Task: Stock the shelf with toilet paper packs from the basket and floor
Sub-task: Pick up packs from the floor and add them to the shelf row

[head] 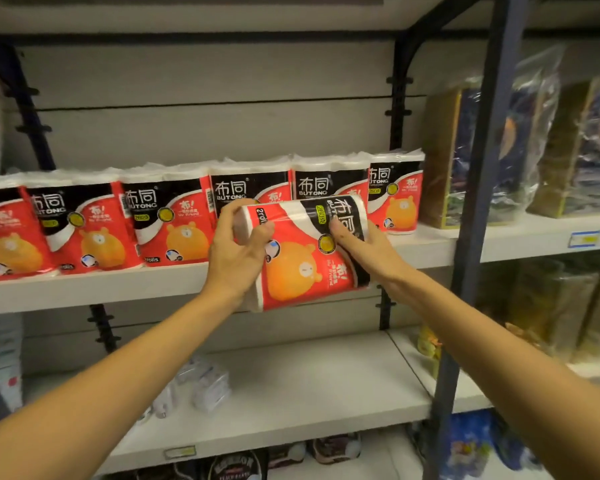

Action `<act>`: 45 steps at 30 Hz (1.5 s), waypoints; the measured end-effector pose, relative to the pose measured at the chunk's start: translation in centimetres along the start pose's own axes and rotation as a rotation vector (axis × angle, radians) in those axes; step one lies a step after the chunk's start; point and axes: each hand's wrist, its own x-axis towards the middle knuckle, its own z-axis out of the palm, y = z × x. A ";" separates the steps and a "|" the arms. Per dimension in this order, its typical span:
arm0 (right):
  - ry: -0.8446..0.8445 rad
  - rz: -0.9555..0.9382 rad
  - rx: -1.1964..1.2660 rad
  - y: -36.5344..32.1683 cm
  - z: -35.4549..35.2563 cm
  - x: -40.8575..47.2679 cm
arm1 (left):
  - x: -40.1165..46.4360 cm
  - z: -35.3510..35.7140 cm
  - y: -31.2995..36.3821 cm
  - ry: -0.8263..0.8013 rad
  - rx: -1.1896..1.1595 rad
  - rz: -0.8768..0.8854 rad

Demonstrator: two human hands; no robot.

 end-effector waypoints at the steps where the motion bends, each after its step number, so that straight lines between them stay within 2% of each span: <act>1: 0.010 -0.018 -0.014 0.1 -0.4 -0.3 | 0.0 0.6 -0.1 -0.016 -0.023 -0.003; 5: 0.158 -0.008 -0.047 -0.5 -3.8 -1.3 | -0.3 3.5 -0.7 -0.133 -0.018 -0.016; 8: 0.233 -0.104 -0.140 -1.8 -6.9 -1.8 | -0.5 5.5 -1.2 -0.209 0.055 -0.024; 11: 0.273 -0.220 -0.366 -2.7 -9.6 -1.3 | -0.4 7.5 -1.7 -0.262 0.069 -0.078; 15: 0.312 -0.367 -0.617 -3.4 -12.8 -0.2 | 0.5 9.9 -2.8 -0.236 0.145 -0.139; 19: 0.303 -0.533 -1.154 -4.3 -15.3 1.5 | 1.1 11.8 -3.4 -0.194 0.189 -0.159; 21: 0.316 -0.597 -1.304 -4.7 -16.1 2.4 | 1.4 12.6 -3.6 -0.167 0.192 -0.173; 27: 0.338 -0.653 -1.350 -4.9 -17.4 5.1 | 2.1 13.6 -4.0 -0.106 0.191 -0.187; 31: 0.354 -0.598 -1.347 -4.7 -17.9 7.1 | 2.3 13.0 -4.3 -0.075 0.200 -0.197; 37: 0.267 -0.447 -1.361 -3.9 -17.6 9.3 | 2.5 11.3 -4.3 -0.016 0.212 -0.219; 45: 0.211 -0.428 -1.340 -2.3 -15.5 10.9 | 1.9 8.4 -4.9 0.043 0.245 -0.221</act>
